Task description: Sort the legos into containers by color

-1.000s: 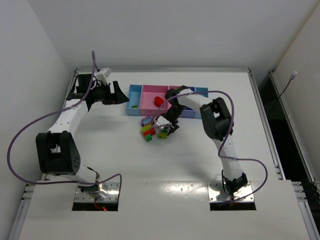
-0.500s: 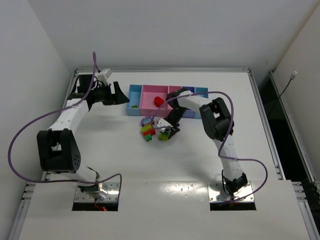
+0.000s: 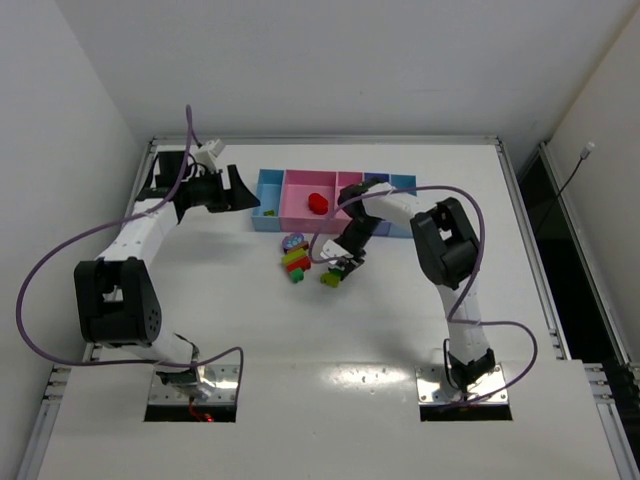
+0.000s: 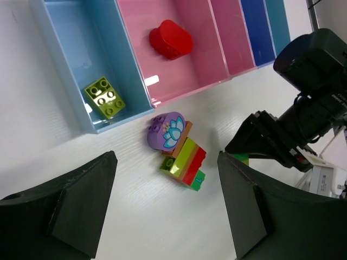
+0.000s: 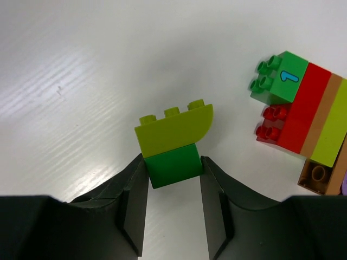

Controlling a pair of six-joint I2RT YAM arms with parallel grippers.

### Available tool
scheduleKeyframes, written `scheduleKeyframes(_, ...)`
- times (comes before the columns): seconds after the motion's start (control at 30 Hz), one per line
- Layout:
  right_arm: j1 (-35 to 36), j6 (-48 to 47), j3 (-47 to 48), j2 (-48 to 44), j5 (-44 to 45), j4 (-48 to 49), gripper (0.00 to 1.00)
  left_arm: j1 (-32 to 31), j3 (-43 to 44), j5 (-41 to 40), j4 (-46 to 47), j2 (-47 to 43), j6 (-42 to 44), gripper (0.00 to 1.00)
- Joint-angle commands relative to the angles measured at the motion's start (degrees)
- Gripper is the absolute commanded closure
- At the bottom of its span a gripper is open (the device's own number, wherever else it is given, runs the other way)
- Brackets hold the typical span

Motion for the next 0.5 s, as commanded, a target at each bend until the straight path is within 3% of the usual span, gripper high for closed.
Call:
scheduleKeyframes(0.0, -0.1, -44.9, -2.1, -5.7, -3.9, -0.9, 1.0, 0.8, -1.1, 3.6, 1.4, -2.9, -0.4, 0.19)
scheduleKeyframes(0.17, -0.1, -27.5, -8.9, -13.6, -6.8, 8.0, 1.0, -1.6, -7.3, 6.0, 1.9, -8.0, 1.6, 0.2)
scheduleKeyframes(0.27, -0.1, -6.8, -13.9, -20.5, -8.5, 17.7, 1.0, -2.9, -10.4, 7.4, 1.9, -11.6, 2.2, 0.17)
scheduleKeyframes(0.3, 0.4, 7.8, -16.5, -22.3, -7.9, 21.4, 1.0, -3.5, -11.0, 9.0, 1.9, -11.6, 2.9, 0.17)
scheduleKeyframes(0.33, 0.4, 13.8, -17.7, -26.0, -7.4, 24.6, 1.0, -3.5, -11.6, 10.1, 0.7, -11.6, 2.9, 0.17)
scheduleKeyframes(0.4, 0.9, 29.3, -21.6, -29.7, -3.6, 35.7, 1.0, -4.1, -12.2, 12.6, -0.7, -12.1, 2.3, 0.17)
scheduleKeyframes(0.43, 1.8, 44.5, -23.0, -31.5, -1.2, 43.1, 1.0, -4.8, -13.1, 12.6, -0.7, -12.1, 1.5, 0.17)
scheduleKeyframes(0.47, 1.8, 51.1, -25.0, -34.5, 4.1, 46.1, 1.0, -5.9, -13.9, 12.6, -0.2, -13.7, 0.2, 0.17)
